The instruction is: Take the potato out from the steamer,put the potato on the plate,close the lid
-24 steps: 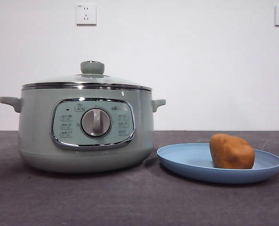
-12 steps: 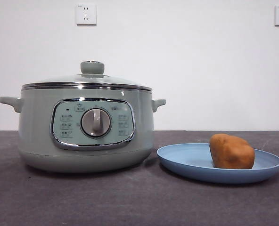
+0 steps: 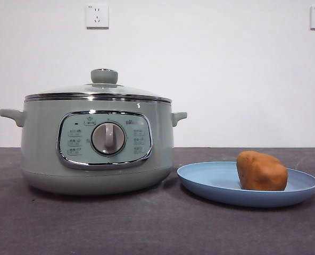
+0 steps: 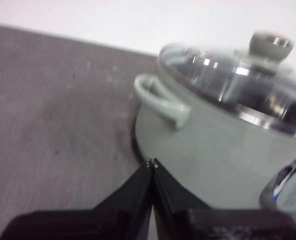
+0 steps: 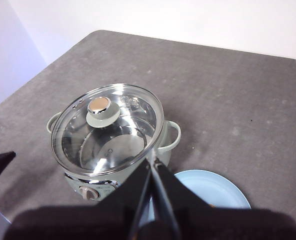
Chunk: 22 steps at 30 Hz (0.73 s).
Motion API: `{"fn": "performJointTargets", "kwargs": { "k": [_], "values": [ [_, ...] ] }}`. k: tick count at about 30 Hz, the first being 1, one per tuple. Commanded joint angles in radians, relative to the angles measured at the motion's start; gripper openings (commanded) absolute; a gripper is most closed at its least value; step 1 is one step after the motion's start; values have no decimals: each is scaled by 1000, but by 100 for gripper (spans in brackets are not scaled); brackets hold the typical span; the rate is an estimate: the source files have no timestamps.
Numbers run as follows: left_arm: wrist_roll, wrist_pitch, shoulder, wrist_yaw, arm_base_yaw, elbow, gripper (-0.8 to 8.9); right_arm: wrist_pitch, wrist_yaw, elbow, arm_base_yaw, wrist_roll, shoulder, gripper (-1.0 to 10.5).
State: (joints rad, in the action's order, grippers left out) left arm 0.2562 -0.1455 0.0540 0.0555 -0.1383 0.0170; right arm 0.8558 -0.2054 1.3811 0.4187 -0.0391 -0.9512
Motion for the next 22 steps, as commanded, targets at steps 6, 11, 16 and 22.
{"fn": "performJointTargets", "kwargs": {
  "k": [6,11,16,22],
  "values": [
    [6,-42,-48,-13,3,-14,-3,-6,3,5,1,3,1,-1],
    [6,-29,-52,-11,3,-14,-4,-4,3,5,1,3,1,-1],
    [6,-28,-52,-11,3,-14,-4,-1,3,5,1,3,0,-1],
    [6,-28,-52,-11,3,-14,-4,-1,3,5,1,3,1,-1]
  ]
}}
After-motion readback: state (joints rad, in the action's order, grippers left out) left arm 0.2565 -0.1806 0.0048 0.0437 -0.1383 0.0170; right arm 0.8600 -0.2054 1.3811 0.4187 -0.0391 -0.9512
